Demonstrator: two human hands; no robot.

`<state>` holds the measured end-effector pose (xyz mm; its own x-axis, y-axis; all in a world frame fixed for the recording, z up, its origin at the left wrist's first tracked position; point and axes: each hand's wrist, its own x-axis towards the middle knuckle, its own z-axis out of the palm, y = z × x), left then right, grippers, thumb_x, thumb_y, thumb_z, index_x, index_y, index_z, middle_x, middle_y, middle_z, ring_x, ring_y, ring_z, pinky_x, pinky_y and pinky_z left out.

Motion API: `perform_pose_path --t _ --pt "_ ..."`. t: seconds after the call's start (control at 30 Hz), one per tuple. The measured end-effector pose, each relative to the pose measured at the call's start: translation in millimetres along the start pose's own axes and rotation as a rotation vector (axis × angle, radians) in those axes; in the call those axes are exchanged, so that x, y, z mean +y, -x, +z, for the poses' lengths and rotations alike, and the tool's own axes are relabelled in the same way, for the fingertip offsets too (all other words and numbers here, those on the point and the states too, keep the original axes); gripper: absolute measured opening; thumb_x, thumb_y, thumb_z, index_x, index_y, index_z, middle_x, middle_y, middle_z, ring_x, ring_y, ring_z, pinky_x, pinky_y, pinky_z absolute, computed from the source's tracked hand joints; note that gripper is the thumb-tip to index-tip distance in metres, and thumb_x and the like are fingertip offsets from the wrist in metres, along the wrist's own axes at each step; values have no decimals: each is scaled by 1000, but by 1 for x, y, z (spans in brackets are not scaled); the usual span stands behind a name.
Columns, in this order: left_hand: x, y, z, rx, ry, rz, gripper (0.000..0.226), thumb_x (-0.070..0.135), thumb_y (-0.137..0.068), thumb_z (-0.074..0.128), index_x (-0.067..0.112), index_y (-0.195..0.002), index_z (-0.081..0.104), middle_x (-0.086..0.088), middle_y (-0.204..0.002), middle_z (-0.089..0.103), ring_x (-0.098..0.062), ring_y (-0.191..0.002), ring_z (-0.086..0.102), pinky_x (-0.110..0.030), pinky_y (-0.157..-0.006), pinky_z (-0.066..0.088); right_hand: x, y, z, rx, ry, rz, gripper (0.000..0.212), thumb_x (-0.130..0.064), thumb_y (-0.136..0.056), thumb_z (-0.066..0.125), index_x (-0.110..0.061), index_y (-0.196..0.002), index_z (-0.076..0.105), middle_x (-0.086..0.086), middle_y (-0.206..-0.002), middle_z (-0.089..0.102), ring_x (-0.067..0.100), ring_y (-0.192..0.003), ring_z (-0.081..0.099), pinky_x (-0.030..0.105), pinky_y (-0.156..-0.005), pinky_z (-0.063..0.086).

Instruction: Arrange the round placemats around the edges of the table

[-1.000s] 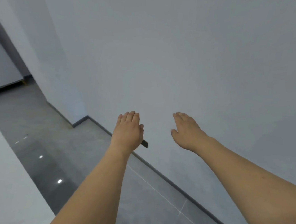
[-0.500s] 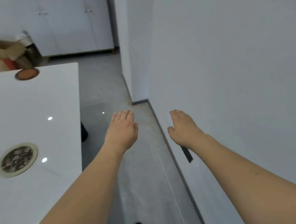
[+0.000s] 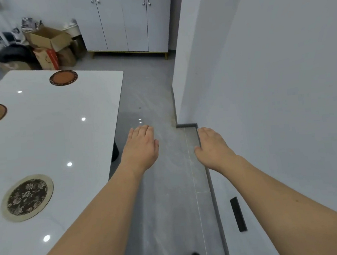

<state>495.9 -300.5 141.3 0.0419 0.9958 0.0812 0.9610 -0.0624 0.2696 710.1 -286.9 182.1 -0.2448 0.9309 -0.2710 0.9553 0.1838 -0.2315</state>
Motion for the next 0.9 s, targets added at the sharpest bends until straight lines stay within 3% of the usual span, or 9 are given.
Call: perform_pose_path --t 0.33,0.5,0.73,0.9 --pt "-52 -90 10 10 -31 -223 45 26 -98 38 2 -136 42 -13 -142 44 -30 -132 37 -45 -116 19 -17 -155 -19 -107 77 -198 60 -18 -94 37 -3 -149 18 14 -157 20 27 -145 16 39 -120 11" --pt "-123 -100 11 -2 -89 -391 46 27 -99 34 3 -138 39 -12 -145 41 -29 -134 36 -44 -113 21 -86 -225 -12 -176 143 -353 60 -20 -96 37 -2 -149 17 15 -157 19 28 -144 17 40 -119 13" --pt "-210 -91 19 2 -80 -622 49 29 -100 32 4 -142 36 -12 -149 39 -28 -138 33 -44 -116 19 -187 -292 25 -271 185 -563 61 -22 -99 36 -3 -151 10 14 -160 9 25 -148 7 37 -120 5" --pt "-251 -55 33 12 -37 -857 49 29 -100 33 5 -143 34 -12 -151 36 -28 -140 31 -44 -117 17 -259 -310 73 -373 251 -786 59 -19 -98 35 -3 -149 14 14 -158 16 27 -146 13 36 -120 9"
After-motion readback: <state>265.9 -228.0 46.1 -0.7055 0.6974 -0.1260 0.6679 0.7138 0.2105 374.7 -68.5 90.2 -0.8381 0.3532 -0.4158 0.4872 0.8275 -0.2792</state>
